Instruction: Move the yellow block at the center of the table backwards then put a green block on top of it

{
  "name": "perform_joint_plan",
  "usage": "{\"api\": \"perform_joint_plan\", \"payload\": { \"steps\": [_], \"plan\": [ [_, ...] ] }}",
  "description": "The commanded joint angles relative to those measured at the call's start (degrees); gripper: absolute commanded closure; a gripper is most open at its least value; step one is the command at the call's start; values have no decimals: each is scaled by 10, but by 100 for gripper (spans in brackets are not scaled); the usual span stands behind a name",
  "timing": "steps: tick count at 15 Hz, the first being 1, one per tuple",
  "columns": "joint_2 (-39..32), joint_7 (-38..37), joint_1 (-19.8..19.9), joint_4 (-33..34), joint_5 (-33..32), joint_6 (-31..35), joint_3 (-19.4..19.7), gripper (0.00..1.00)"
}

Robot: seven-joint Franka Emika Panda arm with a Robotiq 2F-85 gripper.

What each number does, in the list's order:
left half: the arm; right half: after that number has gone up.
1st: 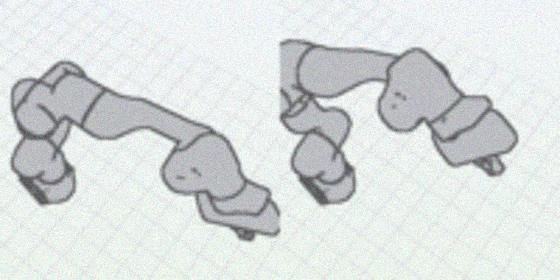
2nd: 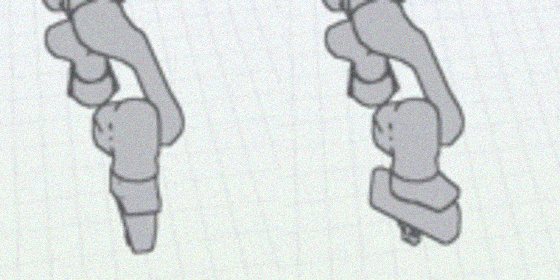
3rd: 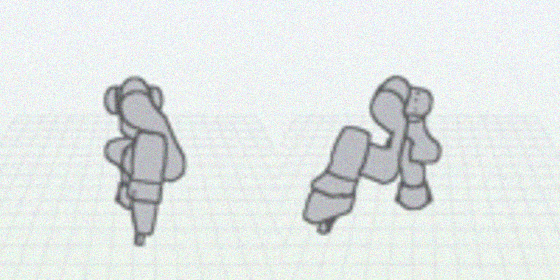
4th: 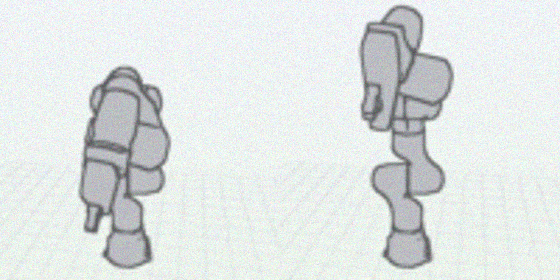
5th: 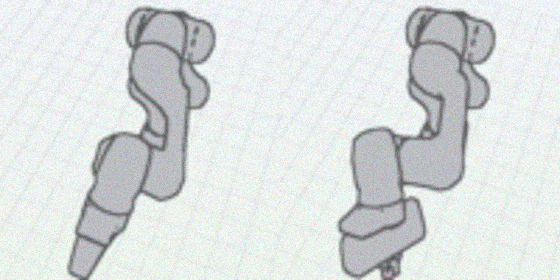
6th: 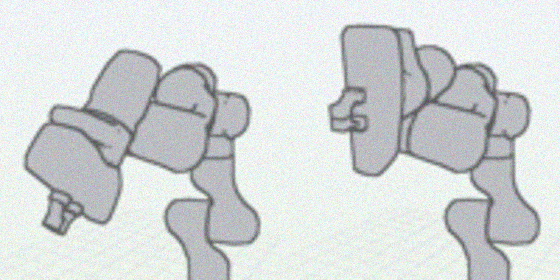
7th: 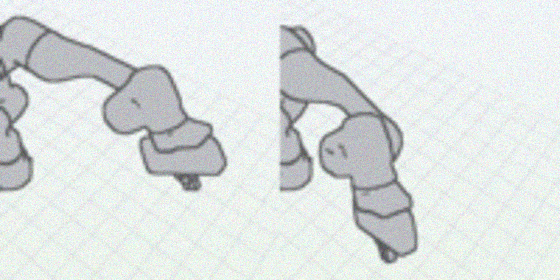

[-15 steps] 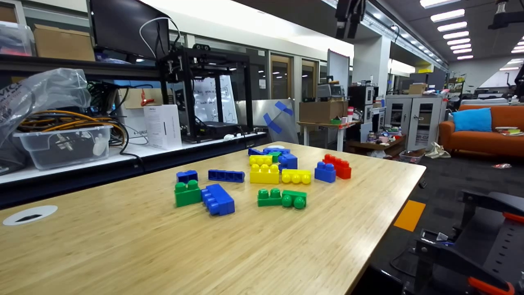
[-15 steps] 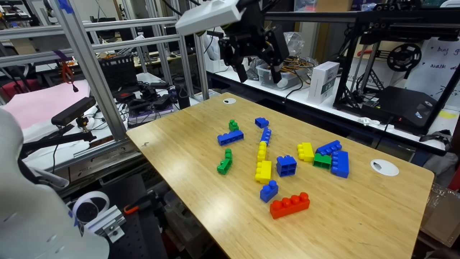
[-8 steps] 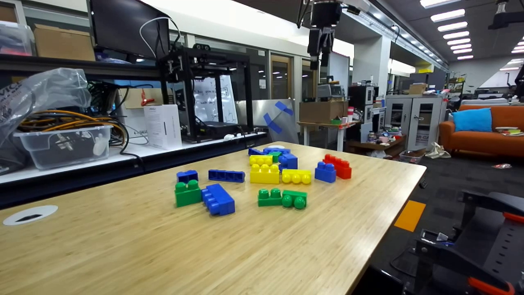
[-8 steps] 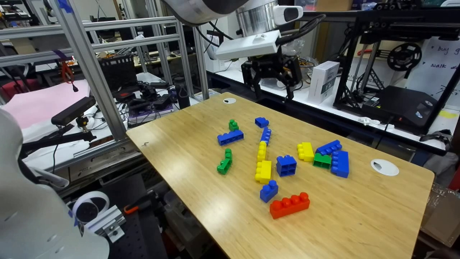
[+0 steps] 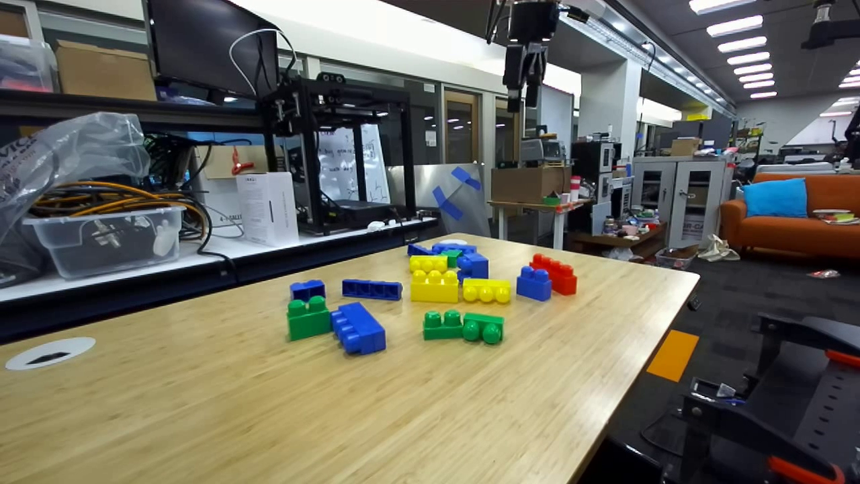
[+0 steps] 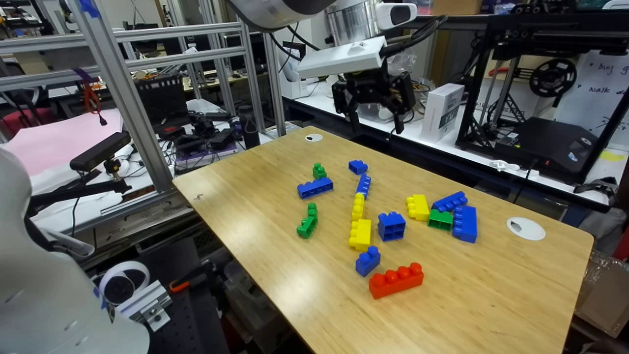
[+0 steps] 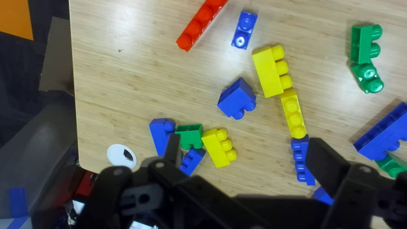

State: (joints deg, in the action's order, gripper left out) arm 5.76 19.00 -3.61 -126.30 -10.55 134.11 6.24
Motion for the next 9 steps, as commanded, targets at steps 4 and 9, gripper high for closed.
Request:
{"api": "perform_joint_plan", "payload": {
  "steps": [4,9],
  "plan": [
    [-80,93,5,44,59,26,-32,0],
    [-214,134,17,132,61,35,-67,0]
  ]
}}
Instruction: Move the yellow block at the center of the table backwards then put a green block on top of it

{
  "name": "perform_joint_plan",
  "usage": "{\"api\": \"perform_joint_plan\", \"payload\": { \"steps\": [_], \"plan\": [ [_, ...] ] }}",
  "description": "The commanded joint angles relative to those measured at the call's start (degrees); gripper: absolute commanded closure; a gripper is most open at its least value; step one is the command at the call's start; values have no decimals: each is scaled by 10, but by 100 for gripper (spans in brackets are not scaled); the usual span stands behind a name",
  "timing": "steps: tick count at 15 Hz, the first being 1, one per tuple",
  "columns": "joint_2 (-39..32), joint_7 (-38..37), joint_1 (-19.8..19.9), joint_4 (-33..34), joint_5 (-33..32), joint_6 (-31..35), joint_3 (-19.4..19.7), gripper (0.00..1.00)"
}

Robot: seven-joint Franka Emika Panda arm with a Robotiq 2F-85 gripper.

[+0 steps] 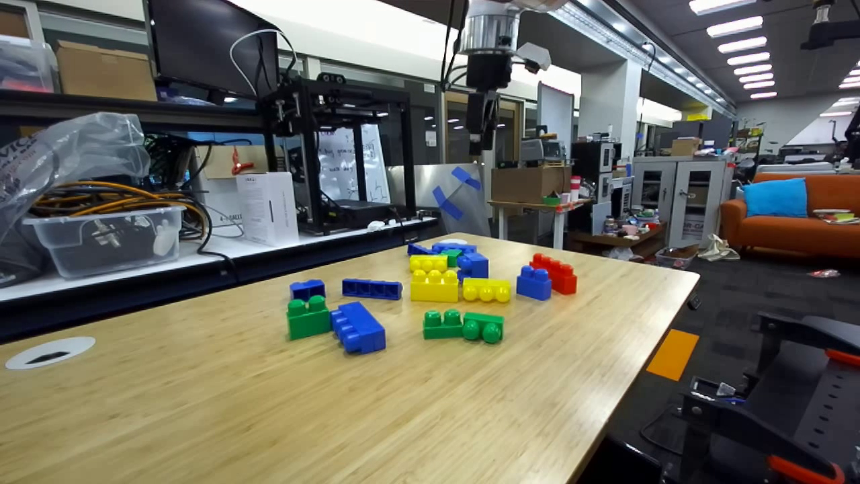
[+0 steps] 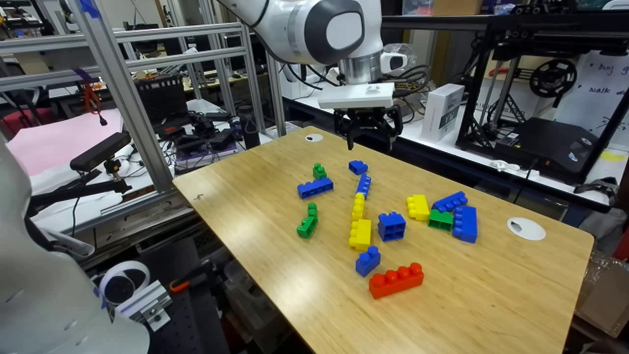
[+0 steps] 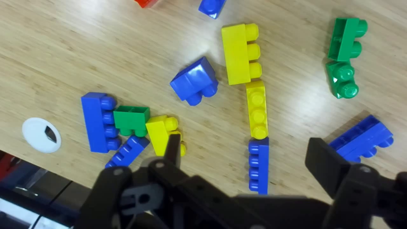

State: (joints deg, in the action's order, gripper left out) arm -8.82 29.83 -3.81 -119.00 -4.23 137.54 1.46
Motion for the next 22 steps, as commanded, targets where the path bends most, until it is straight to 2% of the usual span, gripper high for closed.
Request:
{"api": "perform_joint_plan", "payload": {
  "steps": [1,6,10,16,22],
  "plan": [
    [-99,37,25,84,2,-4,-24,0],
    [-272,61,46,241,-10,-31,-49,0],
    [-366,74,44,345,-10,-88,-74,0],
    [-430,82,32,439,-9,-210,-95,0],
    [-499,78,25,495,-18,-258,-89,0]
  ]
}}
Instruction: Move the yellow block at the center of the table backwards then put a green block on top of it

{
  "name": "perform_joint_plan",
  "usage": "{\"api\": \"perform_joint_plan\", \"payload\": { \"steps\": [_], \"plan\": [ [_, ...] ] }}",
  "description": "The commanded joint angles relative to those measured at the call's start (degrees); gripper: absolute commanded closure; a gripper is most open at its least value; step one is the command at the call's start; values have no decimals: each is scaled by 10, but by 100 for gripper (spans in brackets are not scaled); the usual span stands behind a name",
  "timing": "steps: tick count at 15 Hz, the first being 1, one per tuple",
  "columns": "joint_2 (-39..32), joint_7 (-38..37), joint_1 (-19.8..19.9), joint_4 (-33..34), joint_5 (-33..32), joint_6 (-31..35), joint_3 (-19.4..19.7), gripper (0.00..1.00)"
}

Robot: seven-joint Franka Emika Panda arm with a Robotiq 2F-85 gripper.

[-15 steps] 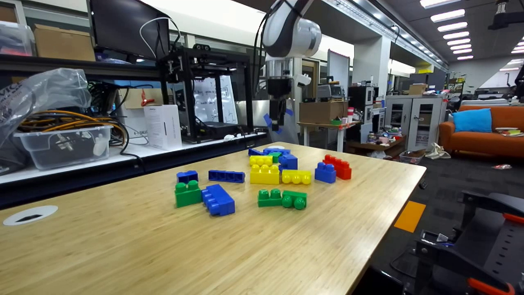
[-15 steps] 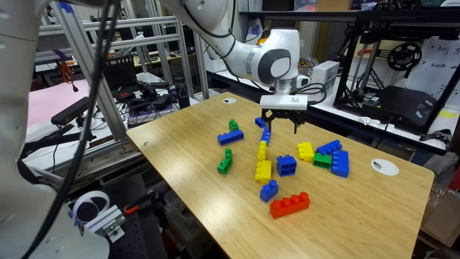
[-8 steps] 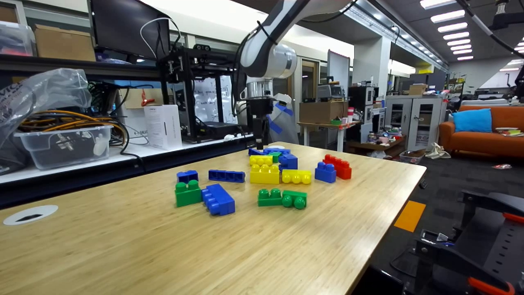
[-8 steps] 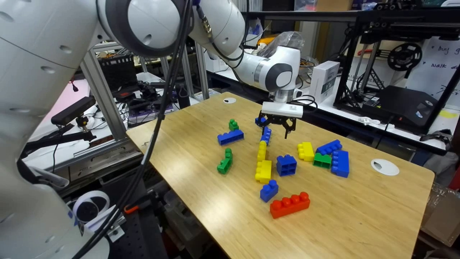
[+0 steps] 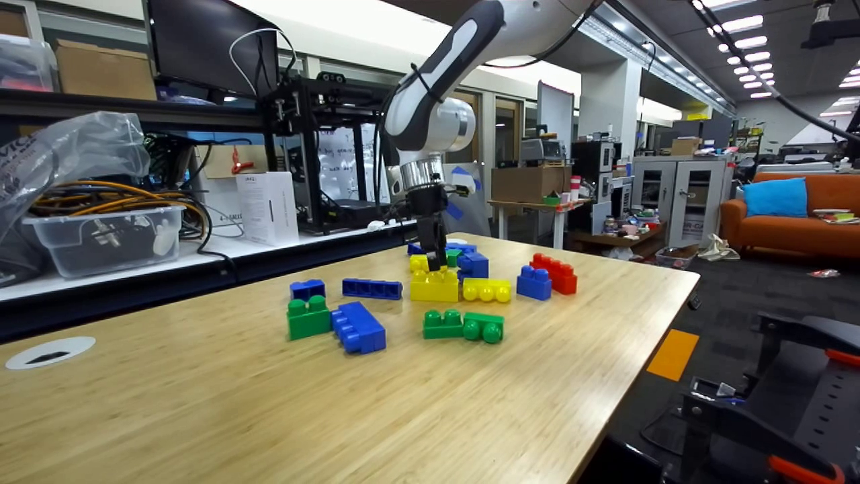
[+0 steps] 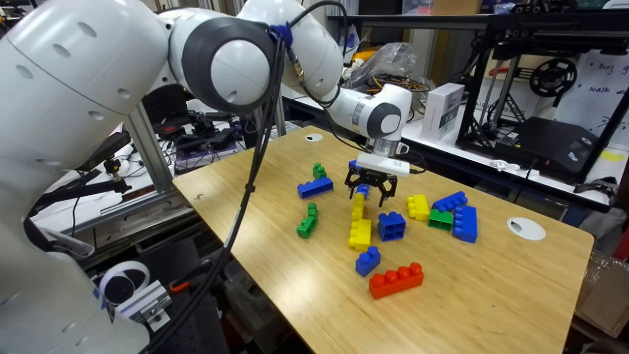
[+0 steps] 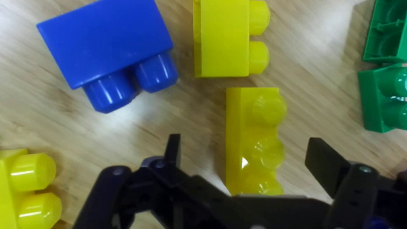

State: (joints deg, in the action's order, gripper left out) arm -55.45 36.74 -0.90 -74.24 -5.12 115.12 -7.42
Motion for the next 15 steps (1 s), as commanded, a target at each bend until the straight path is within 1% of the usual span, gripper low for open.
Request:
{"api": "perform_joint_plan", "payload": {
  "steps": [1,6,7,8,9,10,15],
  "plan": [
    [-40,8,-6,54,-11,-39,0,0],
    [-60,3,-22,83,-21,-57,2,0],
    [-62,1,-25,87,-23,-58,3,25],
    [-63,4,-27,90,-26,-60,3,27],
    [-64,3,-28,92,-28,-60,3,33],
    [-63,3,-28,92,-30,-60,4,42],
    [-48,0,-28,78,-37,-52,6,77]
  ]
}}
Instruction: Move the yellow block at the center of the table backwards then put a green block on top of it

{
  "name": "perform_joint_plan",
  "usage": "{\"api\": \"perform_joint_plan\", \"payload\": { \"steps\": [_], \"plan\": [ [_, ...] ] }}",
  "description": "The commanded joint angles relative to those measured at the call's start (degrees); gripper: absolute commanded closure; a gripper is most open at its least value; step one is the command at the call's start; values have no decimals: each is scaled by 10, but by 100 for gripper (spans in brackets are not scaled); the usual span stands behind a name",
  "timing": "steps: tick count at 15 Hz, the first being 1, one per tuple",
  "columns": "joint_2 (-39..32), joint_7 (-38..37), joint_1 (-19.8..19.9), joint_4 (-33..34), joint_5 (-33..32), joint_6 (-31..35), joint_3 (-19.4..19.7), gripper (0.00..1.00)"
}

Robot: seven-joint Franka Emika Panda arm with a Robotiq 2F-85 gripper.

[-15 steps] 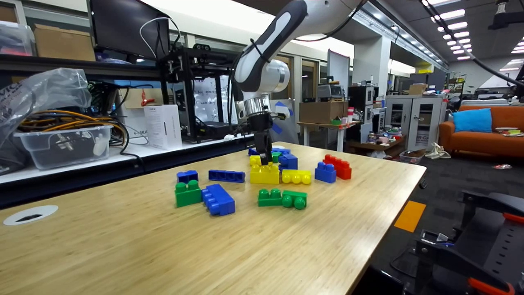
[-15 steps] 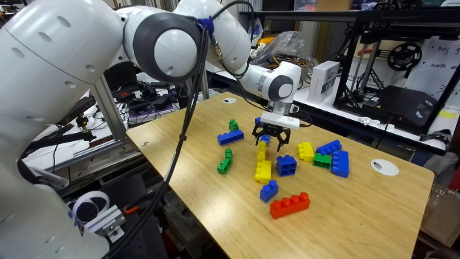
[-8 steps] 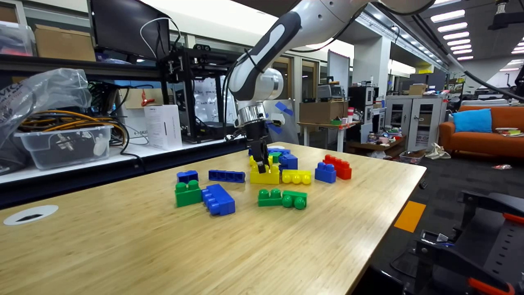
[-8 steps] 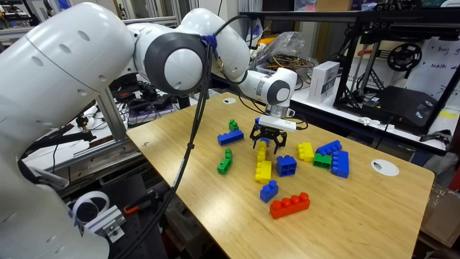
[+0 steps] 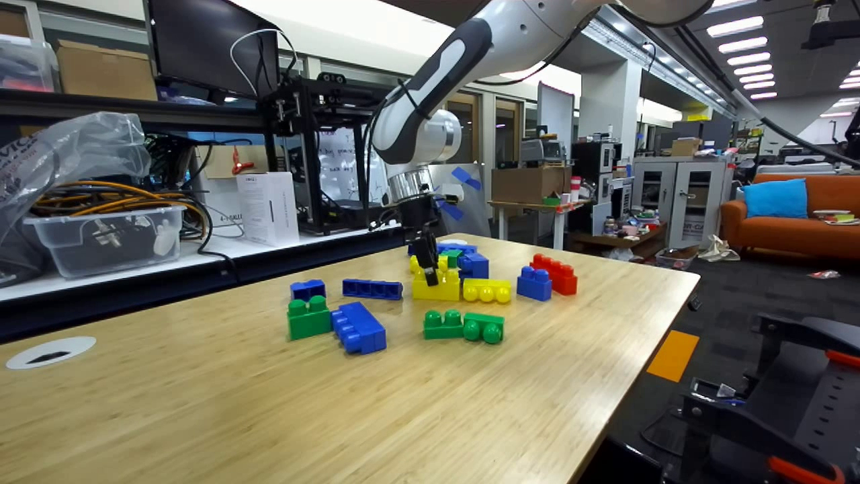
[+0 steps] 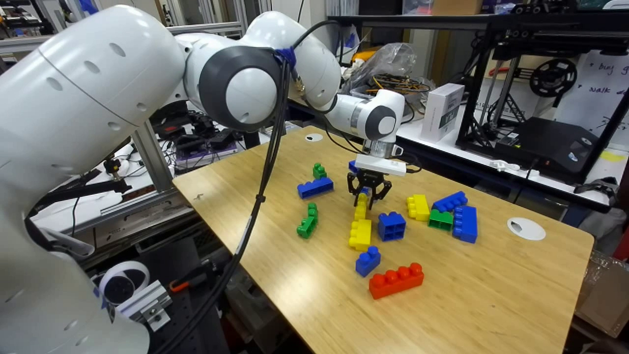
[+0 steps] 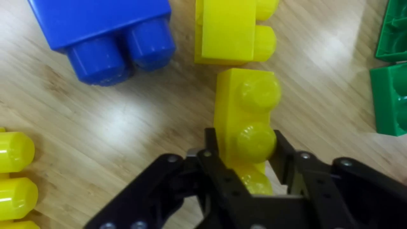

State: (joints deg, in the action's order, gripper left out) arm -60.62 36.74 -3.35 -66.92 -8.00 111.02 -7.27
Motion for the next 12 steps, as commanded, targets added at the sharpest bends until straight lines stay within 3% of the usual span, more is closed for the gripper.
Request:
{"api": "perform_joint_plan", "payload": {
  "steps": [1,2,7,12],
  "plan": [
    [10,-4,-4,0,-10,-7,4,84],
    [24,-9,-4,-11,-8,-7,3,90],
    [168,-68,-21,-105,-2,-12,-10,90],
    [329,-186,-82,-238,-26,-16,-16,90]
  ]
}}
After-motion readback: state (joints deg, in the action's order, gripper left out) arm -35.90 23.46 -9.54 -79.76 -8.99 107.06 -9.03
